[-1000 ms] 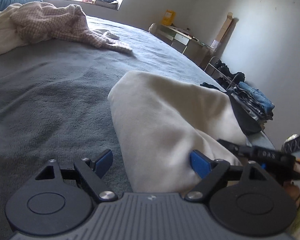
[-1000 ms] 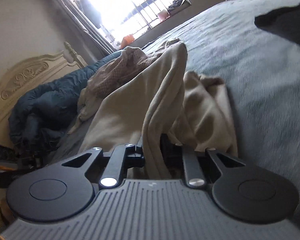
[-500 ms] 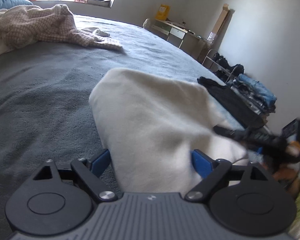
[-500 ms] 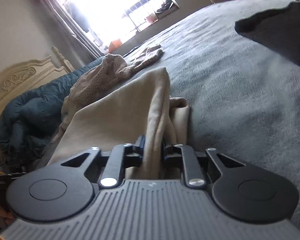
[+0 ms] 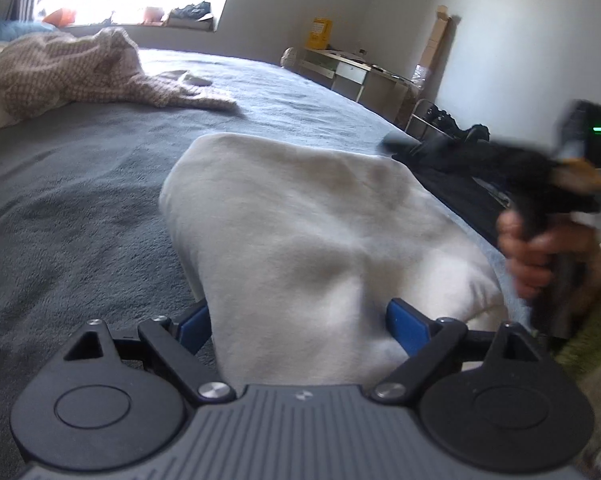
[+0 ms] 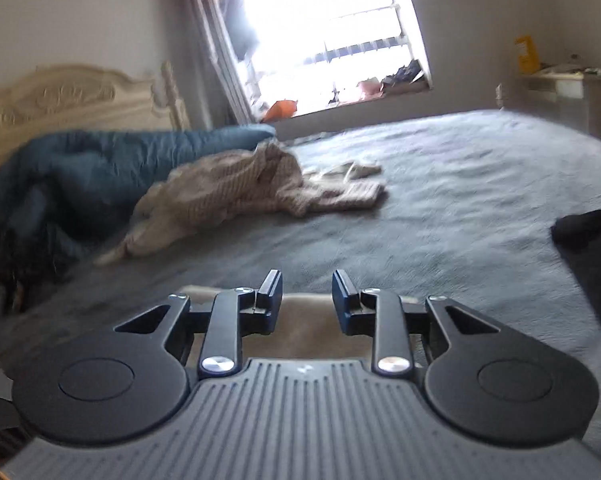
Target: Fold clothes
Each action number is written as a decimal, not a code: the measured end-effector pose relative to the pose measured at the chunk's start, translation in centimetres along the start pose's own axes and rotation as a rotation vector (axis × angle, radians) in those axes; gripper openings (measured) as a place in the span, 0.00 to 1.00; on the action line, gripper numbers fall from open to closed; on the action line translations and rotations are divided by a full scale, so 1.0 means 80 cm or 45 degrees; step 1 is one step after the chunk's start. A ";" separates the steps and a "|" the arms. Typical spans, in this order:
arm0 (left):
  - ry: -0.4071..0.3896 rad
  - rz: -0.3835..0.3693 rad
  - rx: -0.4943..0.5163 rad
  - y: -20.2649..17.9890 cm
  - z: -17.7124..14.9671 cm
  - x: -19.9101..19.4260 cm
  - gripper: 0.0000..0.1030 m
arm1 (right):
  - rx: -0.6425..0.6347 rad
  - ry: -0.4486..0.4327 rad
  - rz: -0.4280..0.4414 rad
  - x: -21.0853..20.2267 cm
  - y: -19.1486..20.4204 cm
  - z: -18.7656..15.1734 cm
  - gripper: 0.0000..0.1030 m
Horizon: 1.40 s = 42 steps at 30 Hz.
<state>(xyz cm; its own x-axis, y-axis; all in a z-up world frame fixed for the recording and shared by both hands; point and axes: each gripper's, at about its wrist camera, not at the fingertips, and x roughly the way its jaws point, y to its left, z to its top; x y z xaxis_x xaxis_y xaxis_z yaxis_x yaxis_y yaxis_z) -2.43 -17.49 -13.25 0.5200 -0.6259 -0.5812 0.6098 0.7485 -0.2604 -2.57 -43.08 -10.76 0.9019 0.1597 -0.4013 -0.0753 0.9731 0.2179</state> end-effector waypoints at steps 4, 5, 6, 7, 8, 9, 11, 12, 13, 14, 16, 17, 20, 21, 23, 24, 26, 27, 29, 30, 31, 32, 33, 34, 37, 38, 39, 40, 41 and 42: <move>-0.026 -0.024 0.038 0.003 0.002 -0.005 0.89 | 0.013 0.147 -0.132 0.035 -0.039 -0.046 0.15; -0.036 -0.033 0.027 0.008 0.005 -0.010 0.88 | 0.006 0.148 -0.148 0.032 -0.040 -0.049 0.15; -0.045 -0.042 0.017 0.014 0.008 -0.015 0.88 | -0.008 0.150 -0.167 0.027 -0.038 -0.050 0.15; -0.054 -0.052 0.006 0.019 0.011 -0.019 0.86 | -0.046 0.158 -0.203 0.027 -0.035 -0.050 0.15; -0.066 -0.059 -0.004 0.025 0.015 -0.024 0.86 | -0.088 0.168 -0.241 0.026 -0.031 -0.050 0.15; -0.102 -0.043 -0.011 0.031 0.021 -0.030 0.86 | -0.114 0.179 -0.268 0.028 -0.029 -0.052 0.15; -0.154 -0.031 -0.019 0.038 0.034 -0.035 0.85 | -0.161 0.203 -0.318 0.031 -0.027 -0.057 0.17; -0.172 -0.034 -0.021 0.041 0.040 -0.035 0.85 | -0.152 0.207 -0.317 0.030 -0.030 -0.058 0.17; -0.189 -0.037 -0.021 0.042 0.046 -0.034 0.83 | -0.134 0.211 -0.314 0.028 -0.033 -0.058 0.17; -0.206 -0.049 -0.002 0.039 0.048 -0.029 0.82 | -0.134 0.217 -0.314 0.027 -0.034 -0.055 0.17; -0.210 -0.053 0.039 0.030 0.050 -0.015 0.82 | -0.175 0.228 -0.331 0.023 -0.028 -0.051 0.17; -0.200 -0.045 0.059 0.025 0.049 -0.007 0.81 | -0.210 0.235 -0.345 0.021 -0.023 -0.045 0.17; -0.213 0.003 0.117 0.011 0.036 0.003 0.84 | -0.274 0.149 -0.353 -0.006 0.000 -0.006 0.17; -0.229 0.006 0.134 0.008 0.032 0.003 0.84 | -0.288 0.109 -0.345 -0.017 0.009 0.010 0.17; -0.247 0.002 0.139 0.005 0.023 0.003 0.84 | -0.330 0.070 -0.244 -0.024 0.035 0.036 0.17; -0.255 -0.003 0.136 0.004 0.021 0.005 0.84 | -0.358 0.066 -0.182 -0.022 0.048 0.046 0.17; -0.274 0.003 0.153 0.002 0.017 0.005 0.85 | -0.402 0.149 -0.146 0.003 0.059 0.042 0.16; -0.285 0.009 0.175 0.001 0.015 0.003 0.84 | -0.428 0.220 -0.175 0.022 0.057 0.030 0.16; -0.331 -0.003 0.209 0.000 0.009 -0.008 0.84 | -0.478 0.362 -0.233 0.058 0.053 0.007 0.16; -0.343 -0.028 0.210 0.001 0.005 -0.013 0.84 | -0.473 0.423 -0.237 0.069 0.038 -0.009 0.16; -0.353 -0.053 0.212 0.002 0.001 -0.018 0.84 | -0.450 0.435 -0.229 0.069 0.029 -0.011 0.16; -0.349 -0.072 0.209 0.002 -0.003 -0.020 0.86 | -0.426 0.438 -0.220 0.066 0.024 -0.010 0.16; -0.346 -0.070 0.211 0.001 -0.009 -0.019 0.86 | -0.431 0.445 -0.248 0.064 0.031 0.002 0.16; -0.342 -0.067 0.213 -0.001 -0.014 -0.018 0.86 | -0.442 0.454 -0.284 0.062 0.042 0.016 0.17; -0.356 -0.042 0.242 -0.010 -0.027 -0.015 0.87 | -0.524 0.362 -0.168 0.048 0.094 0.060 0.17; -0.362 -0.035 0.252 -0.012 -0.028 -0.015 0.87 | -0.535 0.342 -0.075 0.046 0.116 0.069 0.17; -0.365 -0.037 0.250 -0.013 -0.029 -0.015 0.87 | -0.535 0.342 0.028 0.050 0.135 0.073 0.17; -0.367 -0.043 0.240 -0.011 -0.030 -0.016 0.87 | -0.533 0.361 0.116 0.058 0.152 0.072 0.16; -0.361 -0.046 0.232 -0.010 -0.031 -0.015 0.87 | -0.556 0.405 0.173 0.073 0.165 0.063 0.16; -0.355 -0.050 0.224 -0.009 -0.032 -0.015 0.88 | -0.598 0.466 0.182 0.093 0.171 0.046 0.16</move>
<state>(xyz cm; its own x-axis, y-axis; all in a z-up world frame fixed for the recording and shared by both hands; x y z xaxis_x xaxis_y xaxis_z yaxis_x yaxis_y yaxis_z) -5.01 -16.71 -14.37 0.6230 -0.7074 -0.3338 0.7139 0.6887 -0.1271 4.70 -29.17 -7.47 0.6709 0.2595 -0.6946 -0.4391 0.8939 -0.0902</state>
